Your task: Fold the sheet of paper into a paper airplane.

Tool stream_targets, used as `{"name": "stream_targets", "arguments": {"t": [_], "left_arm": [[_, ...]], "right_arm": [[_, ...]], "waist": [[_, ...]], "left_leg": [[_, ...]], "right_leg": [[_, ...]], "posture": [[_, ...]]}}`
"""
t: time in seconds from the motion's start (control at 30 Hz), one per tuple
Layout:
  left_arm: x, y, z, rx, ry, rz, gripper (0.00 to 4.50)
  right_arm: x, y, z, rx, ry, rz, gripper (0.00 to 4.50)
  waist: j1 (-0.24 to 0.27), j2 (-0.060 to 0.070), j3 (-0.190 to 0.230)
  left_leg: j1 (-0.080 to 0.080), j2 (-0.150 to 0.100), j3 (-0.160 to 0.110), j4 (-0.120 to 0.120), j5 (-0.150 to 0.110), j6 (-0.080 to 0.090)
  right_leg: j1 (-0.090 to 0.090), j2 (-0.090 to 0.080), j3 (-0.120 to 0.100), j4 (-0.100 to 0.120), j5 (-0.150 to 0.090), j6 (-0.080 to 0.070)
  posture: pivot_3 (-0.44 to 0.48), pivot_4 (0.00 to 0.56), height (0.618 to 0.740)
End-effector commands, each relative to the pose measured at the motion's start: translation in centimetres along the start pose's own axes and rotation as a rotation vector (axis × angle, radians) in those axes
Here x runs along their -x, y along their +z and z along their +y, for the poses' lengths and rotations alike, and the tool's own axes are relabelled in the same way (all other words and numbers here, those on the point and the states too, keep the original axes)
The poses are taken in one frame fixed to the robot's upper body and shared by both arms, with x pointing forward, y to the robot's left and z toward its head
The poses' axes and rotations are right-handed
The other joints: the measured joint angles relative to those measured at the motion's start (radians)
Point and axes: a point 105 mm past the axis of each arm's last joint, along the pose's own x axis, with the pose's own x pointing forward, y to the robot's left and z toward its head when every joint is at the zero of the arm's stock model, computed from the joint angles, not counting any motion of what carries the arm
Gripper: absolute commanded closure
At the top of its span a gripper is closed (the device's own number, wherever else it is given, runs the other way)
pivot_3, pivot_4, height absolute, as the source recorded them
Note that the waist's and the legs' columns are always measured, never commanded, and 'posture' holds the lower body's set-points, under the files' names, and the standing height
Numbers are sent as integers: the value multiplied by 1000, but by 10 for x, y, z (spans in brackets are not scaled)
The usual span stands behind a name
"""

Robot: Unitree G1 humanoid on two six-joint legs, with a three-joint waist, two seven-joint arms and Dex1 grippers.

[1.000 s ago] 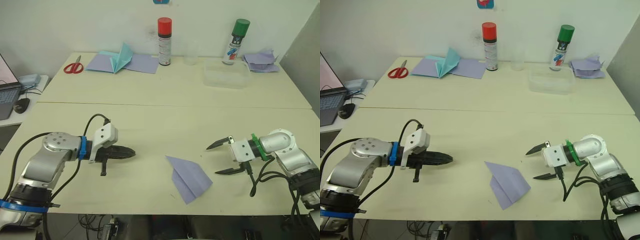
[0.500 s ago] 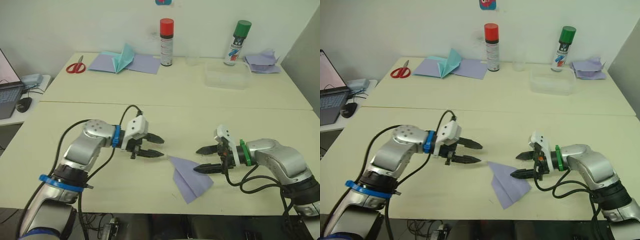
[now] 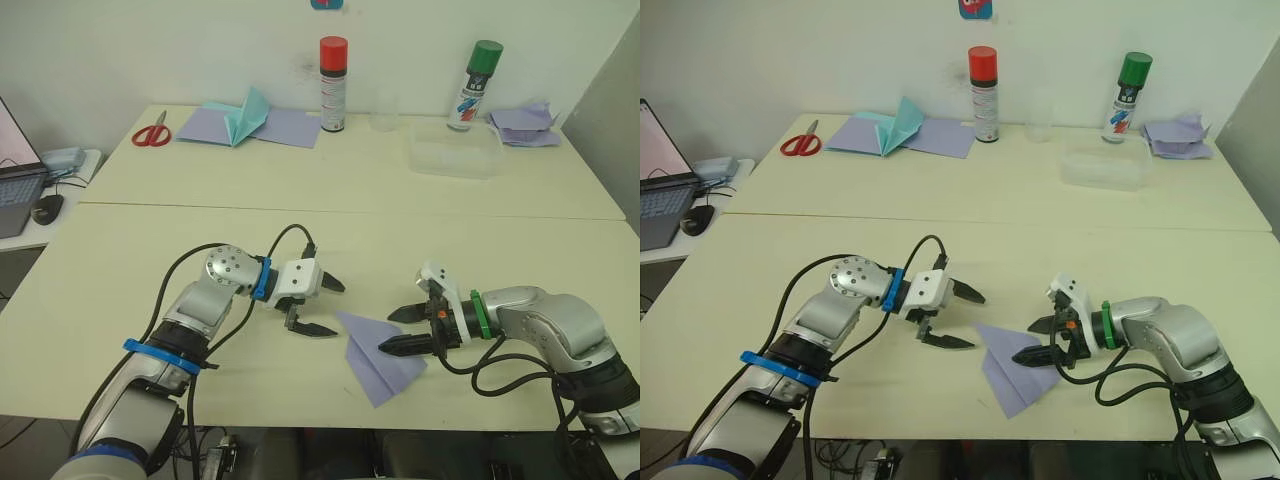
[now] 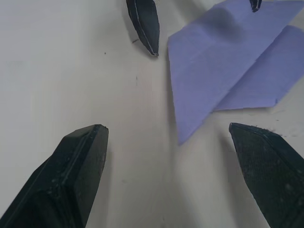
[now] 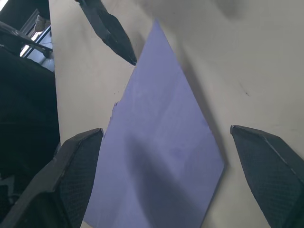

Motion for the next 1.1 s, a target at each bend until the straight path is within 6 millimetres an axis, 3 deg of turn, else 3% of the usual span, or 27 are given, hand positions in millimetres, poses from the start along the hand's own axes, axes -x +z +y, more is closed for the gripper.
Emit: {"name": "stream_targets", "arguments": {"t": [0.03,0.2,0.37,0.53,0.63,1.0,1.1], "left_arm": [[-1,17,11,-249,64,-39,33],[2,17,0,-445,44,-46,33],[-1,16,-6,-609,63,-53,33],[-6,11,-15,-688,53,-61,33],[-7,9,-20,-739,43,-61,631],[-7,4,-12,-765,90,-28,4343],[-4,6,-10,-767,113,-27,4488]], "right_arm": [[5,14,5,39,0,-42,0],[12,24,9,16,12,-74,0],[23,32,25,61,81,-83,0],[25,33,32,86,102,-85,0],[25,33,31,81,89,-90,0],[23,32,28,84,68,-96,0],[21,37,27,84,71,-122,0]], "waist": [[0,0,0],[-1,0,0],[0,0,0],[0,0,0],[0,0,0],[0,0,0],[0,0,0]], "left_leg": [[0,0,0,0,0,0],[-1,0,-1,0,0,0],[-1,0,-2,0,0,0],[-1,0,-3,1,0,0],[-1,0,-4,1,0,0],[-1,0,-4,1,0,0],[-1,0,-5,1,0,0]], "right_leg": [[0,0,0,0,0,0],[0,0,0,0,0,0],[0,0,0,0,0,0],[1,0,-1,-1,0,0],[2,0,-1,-1,0,1],[2,0,-3,-1,0,1],[2,0,-3,0,0,1]], "posture": [[0,150,740],[0,150,740],[0,150,740],[0,150,740],[0,150,740],[0,150,740],[0,150,740]]}}
